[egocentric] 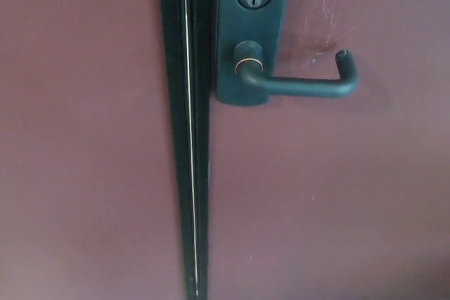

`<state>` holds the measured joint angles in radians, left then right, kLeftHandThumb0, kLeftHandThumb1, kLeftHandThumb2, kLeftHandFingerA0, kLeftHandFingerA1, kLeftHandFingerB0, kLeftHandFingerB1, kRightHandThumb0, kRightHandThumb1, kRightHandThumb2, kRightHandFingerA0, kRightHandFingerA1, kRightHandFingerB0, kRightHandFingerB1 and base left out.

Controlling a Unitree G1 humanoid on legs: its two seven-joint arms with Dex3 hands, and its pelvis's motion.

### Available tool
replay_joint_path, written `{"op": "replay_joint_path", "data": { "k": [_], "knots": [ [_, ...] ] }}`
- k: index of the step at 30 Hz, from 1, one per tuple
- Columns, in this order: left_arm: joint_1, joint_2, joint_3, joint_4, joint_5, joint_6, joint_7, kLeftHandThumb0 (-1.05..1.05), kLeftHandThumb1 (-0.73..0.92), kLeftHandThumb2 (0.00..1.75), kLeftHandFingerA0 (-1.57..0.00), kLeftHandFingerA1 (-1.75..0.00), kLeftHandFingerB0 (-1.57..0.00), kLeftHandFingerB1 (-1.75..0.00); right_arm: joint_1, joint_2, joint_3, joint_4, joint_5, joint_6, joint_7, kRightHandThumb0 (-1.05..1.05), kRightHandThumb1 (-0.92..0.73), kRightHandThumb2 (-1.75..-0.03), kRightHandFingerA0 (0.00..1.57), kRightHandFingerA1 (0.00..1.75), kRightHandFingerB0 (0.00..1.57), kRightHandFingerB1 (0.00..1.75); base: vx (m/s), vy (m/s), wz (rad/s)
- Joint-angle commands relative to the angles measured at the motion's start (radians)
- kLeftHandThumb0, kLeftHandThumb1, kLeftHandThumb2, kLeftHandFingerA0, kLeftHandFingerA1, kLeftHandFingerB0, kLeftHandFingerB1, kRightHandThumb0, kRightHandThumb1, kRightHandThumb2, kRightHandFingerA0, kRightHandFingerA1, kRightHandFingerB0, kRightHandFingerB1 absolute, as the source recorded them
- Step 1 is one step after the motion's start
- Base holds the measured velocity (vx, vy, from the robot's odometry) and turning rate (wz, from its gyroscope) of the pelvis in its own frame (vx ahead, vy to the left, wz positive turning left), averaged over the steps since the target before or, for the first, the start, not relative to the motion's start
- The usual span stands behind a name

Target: The robot walks towards the door handle and put its right hand on it and twist the handle

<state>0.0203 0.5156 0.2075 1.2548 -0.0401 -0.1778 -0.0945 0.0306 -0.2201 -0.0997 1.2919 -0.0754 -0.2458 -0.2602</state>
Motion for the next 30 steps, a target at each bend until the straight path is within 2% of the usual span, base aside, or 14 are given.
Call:
{"op": "replay_joint_path", "data": {
  "k": [1, 14, 25, 28, 29, 30],
  "knots": [
    [0.005, 0.001, -0.004, -0.001, 0.011, -0.01, -0.005, -0.05, 0.7, 0.6, -0.54, -0.48, -0.41, -0.4, 0.004, 0.002, -0.006, 0.006, 0.0, 0.013, 0.003, -0.05, -0.63, -0.57, 0.66, 0.51, 0.46, 0.4, 0.0, 0.0, 0.0],
    [0.01, 0.012, -0.022, 0.001, 0.023, -0.02, -0.012, -0.04, 0.7, 0.6, -0.55, -0.48, -0.42, -0.4, 0.0, 0.005, 0.002, 0.012, -0.004, 0.013, 0.008, -0.06, -0.65, -0.58, 0.71, 0.53, 0.46, 0.4, 0.0, 0.0, 0.0],
    [-0.001, 0.014, -0.025, 0.009, 0.024, -0.02, -0.013, -0.06, 0.71, 0.6, -0.54, -0.47, -0.42, -0.4, -0.004, 0.004, 0.011, 0.007, -0.005, 0.016, 0.012, -0.04, -0.63, -0.58, 0.67, 0.52, 0.45, 0.4, 0.0, 0.0, 0.0],
    [0.016, 0.014, -0.027, -0.008, 0.028, -0.029, -0.006, -0.06, 0.71, 0.6, -0.54, -0.47, -0.43, -0.4, 0.002, 0.008, -0.047, -0.006, 0.056, 0.014, 0.043, -0.03, -0.65, -0.58, 0.67, 0.52, 0.45, 0.4, 0.0, 0.0, 0.0],
    [0.015, 0.013, -0.027, -0.005, 0.029, -0.03, -0.008, -0.06, 0.71, 0.6, -0.54, -0.47, -0.43, -0.41, -0.015, 0.025, -0.217, -0.045, 0.244, -0.002, 0.139, -0.1, -0.71, -0.6, 0.54, 0.52, 0.39, 0.4, 0.0, 0.0, 0.0],
    [0.015, 0.012, -0.026, -0.006, 0.03, -0.031, -0.01, -0.06, 0.71, 0.6, -0.54, -0.47, -0.43, -0.4, -0.027, 0.035, -0.319, -0.072, 0.347, -0.012, 0.189, -0.13, -0.71, -0.6, 0.5, 0.52, 0.38, 0.4, 0.0, 0.0, 0.0]
  ]
}}
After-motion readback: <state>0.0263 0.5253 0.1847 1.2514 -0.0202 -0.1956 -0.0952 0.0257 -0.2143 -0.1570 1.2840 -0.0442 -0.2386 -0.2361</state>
